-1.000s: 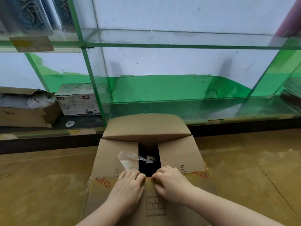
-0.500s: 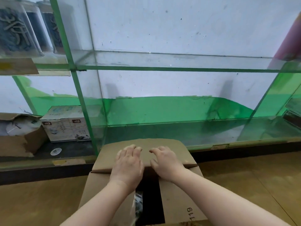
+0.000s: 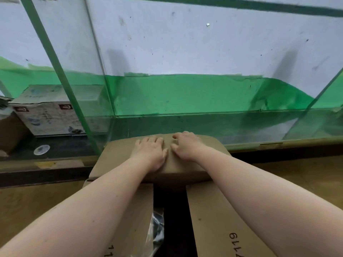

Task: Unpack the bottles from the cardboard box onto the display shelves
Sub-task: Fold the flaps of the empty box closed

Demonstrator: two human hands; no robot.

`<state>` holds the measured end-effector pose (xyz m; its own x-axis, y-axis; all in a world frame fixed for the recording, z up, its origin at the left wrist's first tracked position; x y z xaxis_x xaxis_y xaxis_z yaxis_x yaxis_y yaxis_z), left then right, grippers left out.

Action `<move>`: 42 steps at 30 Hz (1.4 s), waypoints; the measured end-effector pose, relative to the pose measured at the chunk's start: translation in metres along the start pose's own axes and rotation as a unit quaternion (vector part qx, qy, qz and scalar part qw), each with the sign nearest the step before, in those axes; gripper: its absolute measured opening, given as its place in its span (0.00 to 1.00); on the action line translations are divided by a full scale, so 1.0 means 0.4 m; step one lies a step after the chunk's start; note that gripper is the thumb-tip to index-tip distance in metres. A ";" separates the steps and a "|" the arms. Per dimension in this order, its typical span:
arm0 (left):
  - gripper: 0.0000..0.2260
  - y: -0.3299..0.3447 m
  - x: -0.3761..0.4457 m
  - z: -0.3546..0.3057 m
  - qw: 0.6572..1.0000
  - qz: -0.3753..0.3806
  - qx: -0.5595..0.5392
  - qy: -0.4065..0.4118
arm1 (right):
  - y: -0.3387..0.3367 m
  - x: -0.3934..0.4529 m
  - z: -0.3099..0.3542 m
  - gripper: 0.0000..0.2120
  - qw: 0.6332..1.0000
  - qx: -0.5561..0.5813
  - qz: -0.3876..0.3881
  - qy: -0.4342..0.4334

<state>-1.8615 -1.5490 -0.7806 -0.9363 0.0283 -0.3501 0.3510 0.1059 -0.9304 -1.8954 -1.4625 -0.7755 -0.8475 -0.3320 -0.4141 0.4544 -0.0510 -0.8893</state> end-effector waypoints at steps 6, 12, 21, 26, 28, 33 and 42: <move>0.22 0.000 0.062 0.004 0.999 -0.018 -0.026 0.002 | 0.003 0.067 -0.004 0.23 1.000 0.010 -0.017 0.011; 0.25 0.014 0.107 0.044 0.998 0.029 -0.056 -0.031 | 0.030 0.087 -0.002 0.24 0.999 0.011 0.029 0.008; 0.23 -0.086 0.071 0.039 0.997 -0.064 -0.026 -0.033 | -0.060 0.041 0.020 0.22 0.998 0.020 -0.062 0.020; 0.21 -0.169 -0.005 0.010 0.989 -0.142 -0.027 -0.029 | -0.125 -0.042 0.053 0.20 0.987 0.011 -0.157 0.019; 0.21 -0.195 -0.045 0.001 0.987 -0.160 -0.023 -0.028 | -0.147 -0.085 0.061 0.20 0.984 -0.003 -0.179 0.013; 0.19 -0.239 -0.155 -0.019 0.983 -0.185 -0.015 -0.011 | -0.191 -0.208 0.087 0.19 0.976 -0.032 -0.217 -0.011; 0.16 -0.229 -0.380 -0.068 0.982 -0.181 0.047 0.021 | -0.156 -0.432 0.114 0.16 0.975 -0.063 -0.210 -0.027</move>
<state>-1.7517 -1.5357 -0.6393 -0.9989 0.0469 0.0088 -0.0077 0.0236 -0.9997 -1.7646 -1.4451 -0.6397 -0.9346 -0.3556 -0.0008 0.0304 -0.0777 -0.9965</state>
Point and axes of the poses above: each hand's wrist, its own x-axis towards the middle knuckle, its own y-axis out of the palm, z = x × y, the point moved 9 cm from there along x, towards the middle knuckle, and after that the axes turned 8 degrees about z, right-handed, at the moved point
